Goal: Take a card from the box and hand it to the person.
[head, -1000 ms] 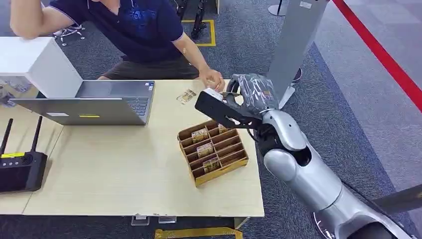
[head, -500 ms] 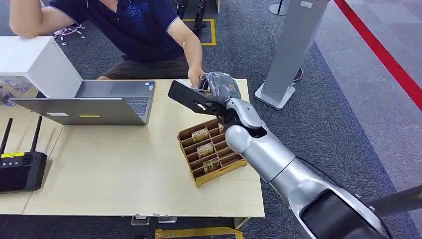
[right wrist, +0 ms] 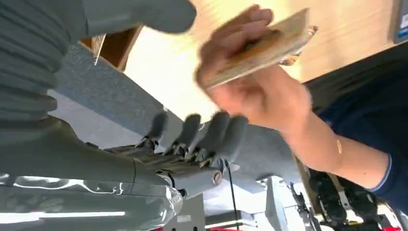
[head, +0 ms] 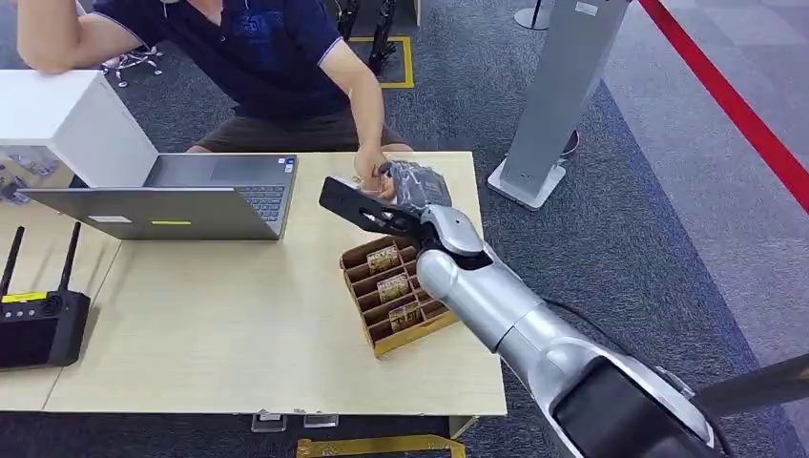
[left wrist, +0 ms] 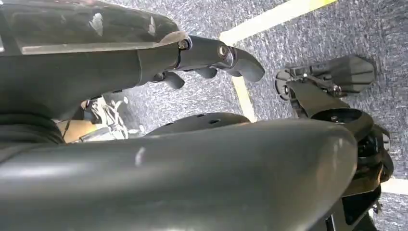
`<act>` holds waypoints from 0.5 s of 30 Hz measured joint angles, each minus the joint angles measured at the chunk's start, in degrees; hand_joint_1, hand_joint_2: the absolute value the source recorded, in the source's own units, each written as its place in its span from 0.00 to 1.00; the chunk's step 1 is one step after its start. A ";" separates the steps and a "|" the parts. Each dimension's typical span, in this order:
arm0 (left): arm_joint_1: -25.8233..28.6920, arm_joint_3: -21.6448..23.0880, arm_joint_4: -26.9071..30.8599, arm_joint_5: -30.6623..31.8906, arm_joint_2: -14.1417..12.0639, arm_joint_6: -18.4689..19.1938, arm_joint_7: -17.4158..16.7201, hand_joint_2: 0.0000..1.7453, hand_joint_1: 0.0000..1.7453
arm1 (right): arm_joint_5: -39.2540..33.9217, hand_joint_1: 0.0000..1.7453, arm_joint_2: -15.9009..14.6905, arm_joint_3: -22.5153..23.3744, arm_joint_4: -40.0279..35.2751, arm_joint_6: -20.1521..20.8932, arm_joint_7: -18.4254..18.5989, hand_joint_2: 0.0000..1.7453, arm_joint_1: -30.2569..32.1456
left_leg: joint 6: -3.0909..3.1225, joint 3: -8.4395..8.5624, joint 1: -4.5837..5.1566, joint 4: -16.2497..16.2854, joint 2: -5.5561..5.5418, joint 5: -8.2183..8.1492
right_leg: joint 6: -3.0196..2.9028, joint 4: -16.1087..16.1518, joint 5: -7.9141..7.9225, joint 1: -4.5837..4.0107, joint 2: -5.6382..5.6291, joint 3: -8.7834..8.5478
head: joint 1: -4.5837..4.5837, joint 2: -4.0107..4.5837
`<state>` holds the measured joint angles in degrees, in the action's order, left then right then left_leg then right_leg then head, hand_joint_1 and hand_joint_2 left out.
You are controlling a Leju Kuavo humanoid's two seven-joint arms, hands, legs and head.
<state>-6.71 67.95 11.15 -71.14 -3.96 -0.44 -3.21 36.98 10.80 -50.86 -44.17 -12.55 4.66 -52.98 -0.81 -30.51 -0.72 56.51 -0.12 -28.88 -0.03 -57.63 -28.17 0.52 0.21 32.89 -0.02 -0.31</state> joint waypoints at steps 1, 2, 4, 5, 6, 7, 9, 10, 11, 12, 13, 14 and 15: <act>-0.01 0.13 0.00 -0.02 -0.02 -0.02 0.17 0.00 0.00 | 0.28 0.00 0.02 -0.04 0.37 -0.22 0.00 1.00 0.00 | 0.00 0.00 0.00 0.00 0.00 0.00 | 0.00 0.00 0.00 0.00 0.00 0.00 | 0.00 0.00; -0.02 0.17 0.00 -0.11 -0.02 -0.02 0.28 0.00 0.00 | 0.35 0.00 0.02 -0.04 0.50 -0.39 0.00 1.00 0.00 | 0.00 0.00 0.00 0.00 0.01 0.00 | 0.00 0.00 0.00 0.00 0.00 0.00 | 0.00 0.00; -0.01 0.22 -0.02 -0.26 -0.09 -0.02 0.52 0.00 0.00 | 0.63 0.00 0.00 -0.02 0.74 -0.74 0.11 1.00 0.00 | 0.00 0.00 0.00 0.00 0.01 0.00 | 0.00 0.00 0.00 0.00 -0.01 0.01 | 0.00 0.00; -0.02 0.28 -0.02 -0.37 -0.13 -0.04 0.70 0.00 0.00 | 0.79 0.00 -0.07 -0.02 0.79 -1.01 0.28 1.00 0.00 | 0.00 0.01 0.00 0.00 0.01 0.00 | 0.00 0.00 0.00 0.00 -0.01 0.01 | 0.00 0.00; -0.02 0.37 -0.02 -0.46 -0.22 -0.04 0.85 0.00 0.00 | 0.85 0.00 -0.20 0.04 0.74 -1.22 0.41 1.00 0.00 | 0.00 0.02 0.00 0.00 0.02 0.00 | 0.00 0.00 0.00 0.00 -0.01 0.01 | 0.00 0.00; -0.01 0.55 -0.02 -0.52 -0.26 -0.11 0.94 0.00 0.00 | 0.87 0.00 -0.50 0.17 0.46 -1.25 0.61 1.00 0.02 | 0.00 0.03 0.00 0.00 0.02 0.00 | 0.00 0.00 0.00 0.00 -0.01 0.01 | 0.00 0.00; 0.12 0.61 -0.02 -0.90 -0.33 -0.24 1.11 0.00 0.00 | 0.85 0.00 -1.61 0.59 -1.76 -1.31 1.62 1.00 0.55 | 0.00 0.04 0.00 0.01 0.02 0.00 | 0.00 0.00 0.00 0.00 -0.01 0.00 | 0.00 0.00; 0.20 0.61 -0.02 -1.05 -0.39 -0.28 1.14 0.00 0.00 | 0.85 0.00 -2.21 0.88 -3.26 -1.31 2.06 1.00 0.96 | 0.00 0.04 0.01 0.01 0.02 0.00 | 0.00 0.00 0.00 0.00 -0.01 0.00 | 0.00 0.00; 0.28 0.61 -0.02 -1.25 -0.44 -0.31 1.14 0.00 0.00 | 0.85 0.00 -3.04 1.36 -5.21 -1.31 2.69 1.00 1.54 | 0.00 0.04 0.01 0.01 0.02 0.00 | 0.00 0.01 0.00 0.00 -0.01 0.00 | 0.00 0.00; 0.37 0.61 -0.02 -1.53 -0.50 -0.42 1.14 0.00 0.00 | 0.85 0.00 -3.78 1.84 -7.02 -1.27 3.26 1.00 2.12 | 0.00 0.04 0.01 0.01 0.02 0.00 | 0.00 0.01 0.00 0.01 -0.01 0.00 | 0.00 0.00; 0.45 0.61 -0.02 -1.70 -0.55 -0.46 1.14 0.00 0.00 | 0.77 0.00 -4.67 2.27 -9.26 -1.22 3.87 1.00 2.74 | 0.00 0.05 0.02 0.02 0.02 0.00 | 0.00 0.01 0.00 0.01 -0.01 0.00 | 0.00 0.00; 0.51 0.61 -0.04 -2.07 -0.57 -0.48 1.14 0.00 0.00 | 0.26 0.00 -5.50 2.75 -11.46 -1.20 4.17 1.00 3.55 | 0.00 0.05 0.02 0.02 0.02 0.00 | 0.00 0.02 0.00 0.01 -0.01 0.00 | 0.00 0.00; 0.56 0.61 -0.04 -2.38 -0.63 -0.59 1.14 0.00 0.00 | -0.44 0.00 -6.52 3.39 -14.13 -1.18 4.39 1.00 4.59 | 0.00 0.06 0.02 0.03 0.02 0.00 | 0.00 0.02 0.00 0.01 -0.01 0.00 | 0.00 0.00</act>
<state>-6.15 68.57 11.10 -73.53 -4.59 -1.03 -2.08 36.54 4.28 -47.47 -58.30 -13.73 9.05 -48.39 -0.81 -30.45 -0.70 56.53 -0.10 -28.89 -0.03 -57.61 -28.17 0.53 0.19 32.89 -0.02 -0.31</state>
